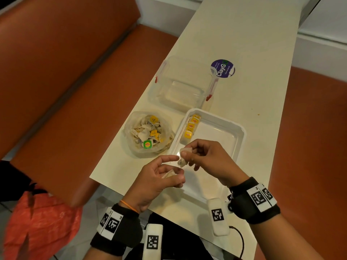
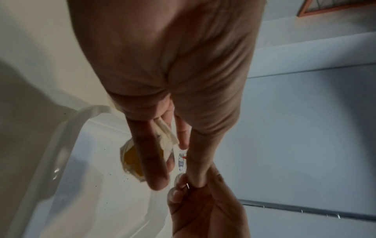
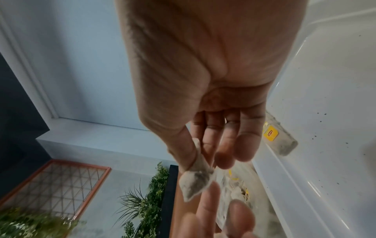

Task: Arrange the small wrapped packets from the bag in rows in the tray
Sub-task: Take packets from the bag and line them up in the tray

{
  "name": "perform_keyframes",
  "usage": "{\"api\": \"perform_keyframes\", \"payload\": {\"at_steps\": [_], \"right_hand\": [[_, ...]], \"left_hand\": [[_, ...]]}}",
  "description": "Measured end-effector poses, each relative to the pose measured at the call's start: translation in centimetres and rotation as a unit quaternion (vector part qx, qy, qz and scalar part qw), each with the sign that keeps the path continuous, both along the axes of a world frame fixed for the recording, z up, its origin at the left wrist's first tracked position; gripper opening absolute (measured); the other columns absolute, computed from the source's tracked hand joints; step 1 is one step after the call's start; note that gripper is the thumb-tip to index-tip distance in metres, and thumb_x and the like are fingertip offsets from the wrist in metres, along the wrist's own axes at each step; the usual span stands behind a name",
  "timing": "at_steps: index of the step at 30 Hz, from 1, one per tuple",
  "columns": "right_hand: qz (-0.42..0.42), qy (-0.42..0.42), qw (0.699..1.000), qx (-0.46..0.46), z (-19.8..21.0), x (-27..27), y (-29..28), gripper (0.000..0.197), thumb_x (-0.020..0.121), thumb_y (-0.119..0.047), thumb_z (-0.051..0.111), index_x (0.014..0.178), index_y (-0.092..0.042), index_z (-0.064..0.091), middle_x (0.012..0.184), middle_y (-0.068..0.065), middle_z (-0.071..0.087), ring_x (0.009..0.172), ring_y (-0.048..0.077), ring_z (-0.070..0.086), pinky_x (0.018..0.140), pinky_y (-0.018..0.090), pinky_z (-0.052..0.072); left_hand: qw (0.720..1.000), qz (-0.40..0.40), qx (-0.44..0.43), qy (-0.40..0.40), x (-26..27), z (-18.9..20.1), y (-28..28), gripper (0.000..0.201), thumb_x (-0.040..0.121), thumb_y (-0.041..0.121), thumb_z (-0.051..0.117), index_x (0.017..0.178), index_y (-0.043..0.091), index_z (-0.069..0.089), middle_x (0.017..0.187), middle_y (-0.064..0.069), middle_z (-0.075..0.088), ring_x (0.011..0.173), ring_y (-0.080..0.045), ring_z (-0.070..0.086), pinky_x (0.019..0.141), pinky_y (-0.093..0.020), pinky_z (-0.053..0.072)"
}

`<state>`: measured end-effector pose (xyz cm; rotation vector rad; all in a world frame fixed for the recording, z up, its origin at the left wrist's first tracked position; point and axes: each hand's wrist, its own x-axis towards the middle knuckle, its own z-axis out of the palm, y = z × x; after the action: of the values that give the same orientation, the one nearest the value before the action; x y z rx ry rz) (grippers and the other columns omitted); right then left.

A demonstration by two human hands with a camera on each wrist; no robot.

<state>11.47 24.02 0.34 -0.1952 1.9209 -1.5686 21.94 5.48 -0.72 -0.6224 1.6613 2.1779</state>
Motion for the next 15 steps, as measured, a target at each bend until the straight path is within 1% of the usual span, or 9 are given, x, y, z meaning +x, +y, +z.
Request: {"api": "perform_keyframes", "payload": {"at_steps": [2, 4, 5, 7, 8, 10, 11, 15], "right_hand": [[-0.010, -0.009, 1.000, 0.000, -0.1, 0.0, 0.1, 0.017, 0.091, -0.028, 0.081, 0.098, -0.014, 0.076, 0.086, 0.007, 0.078, 0.072, 0.017, 0.068, 0.065, 0.033, 0.054], [-0.015, -0.012, 1.000, 0.001, -0.3, 0.2, 0.0, 0.017, 0.089, -0.029, 0.082, 0.096, -0.014, 0.077, 0.086, 0.008, 0.077, 0.070, 0.015, 0.066, 0.063, 0.032, 0.053], [-0.020, -0.014, 1.000, -0.003, -0.4, 0.2, 0.0, 0.017, 0.089, -0.029, 0.083, 0.095, -0.014, 0.077, 0.085, 0.010, 0.076, 0.070, 0.015, 0.065, 0.062, 0.033, 0.052], [-0.031, -0.021, 0.999, -0.014, -0.5, 0.3, 0.1, 0.018, 0.089, -0.030, 0.083, 0.093, -0.013, 0.077, 0.084, 0.014, 0.074, 0.070, 0.014, 0.064, 0.061, 0.032, 0.050], [-0.038, -0.024, 0.999, -0.018, -0.6, 0.3, 0.1, 0.018, 0.089, -0.030, 0.082, 0.092, -0.013, 0.078, 0.084, 0.013, 0.073, 0.071, 0.014, 0.063, 0.062, 0.032, 0.050], [-0.046, -0.034, 0.998, -0.026, -0.6, 0.3, 0.5, 0.017, 0.089, -0.030, 0.081, 0.091, -0.014, 0.078, 0.084, 0.008, 0.074, 0.075, 0.013, 0.064, 0.064, 0.030, 0.050], [-0.047, -0.043, 0.997, -0.032, -0.7, 0.2, 0.6, 0.018, 0.090, -0.030, 0.081, 0.092, -0.013, 0.079, 0.087, 0.009, 0.075, 0.077, 0.014, 0.065, 0.067, 0.030, 0.051], [-0.047, -0.121, 0.989, -0.068, -1.1, -0.2, 1.3, 0.030, 0.094, -0.034, 0.073, 0.100, -0.006, 0.078, 0.098, 0.015, 0.077, 0.085, 0.023, 0.071, 0.077, 0.034, 0.058]], "left_hand": [[1.000, 0.013, -0.014, 0.012, -0.1, 0.0, 0.3, 0.053, 0.079, 0.008, 0.088, 0.128, 0.013, 0.068, 0.104, -0.020, 0.077, 0.085, -0.036, 0.074, 0.080, -0.045, 0.063], [0.999, 0.027, -0.035, 0.015, -0.3, 0.0, 0.8, 0.047, 0.078, 0.016, 0.088, 0.122, 0.010, 0.072, 0.100, -0.018, 0.076, 0.078, -0.031, 0.073, 0.070, -0.040, 0.062], [0.998, 0.031, -0.047, 0.017, -0.5, -0.1, 1.1, 0.040, 0.081, 0.017, 0.086, 0.118, 0.008, 0.074, 0.097, -0.019, 0.076, 0.074, -0.030, 0.071, 0.066, -0.037, 0.061], [0.997, 0.031, -0.062, 0.020, -0.8, -0.2, 1.5, 0.023, 0.089, 0.015, 0.080, 0.111, 0.008, 0.078, 0.095, -0.021, 0.075, 0.070, -0.027, 0.068, 0.062, -0.036, 0.060], [0.998, 0.030, -0.061, 0.020, -0.9, -0.3, 1.6, 0.018, 0.092, 0.014, 0.077, 0.109, 0.008, 0.079, 0.096, -0.021, 0.076, 0.069, -0.026, 0.066, 0.060, -0.035, 0.059], [0.999, 0.030, -0.040, 0.010, -1.0, -0.3, 1.8, 0.016, 0.096, 0.014, 0.072, 0.108, 0.006, 0.079, 0.096, -0.019, 0.077, 0.066, -0.024, 0.064, 0.056, -0.032, 0.057], [0.999, 0.031, -0.027, 0.002, -1.0, -0.3, 1.8, 0.018, 0.097, 0.015, 0.071, 0.108, 0.004, 0.078, 0.095, -0.018, 0.076, 0.065, -0.023, 0.063, 0.054, -0.031, 0.057], [0.998, 0.053, -0.008, -0.027, -1.3, -0.7, 1.8, 0.023, 0.097, 0.019, 0.070, 0.108, 0.000, 0.077, 0.092, -0.016, 0.074, 0.064, -0.022, 0.062, 0.051, -0.029, 0.055]]}}
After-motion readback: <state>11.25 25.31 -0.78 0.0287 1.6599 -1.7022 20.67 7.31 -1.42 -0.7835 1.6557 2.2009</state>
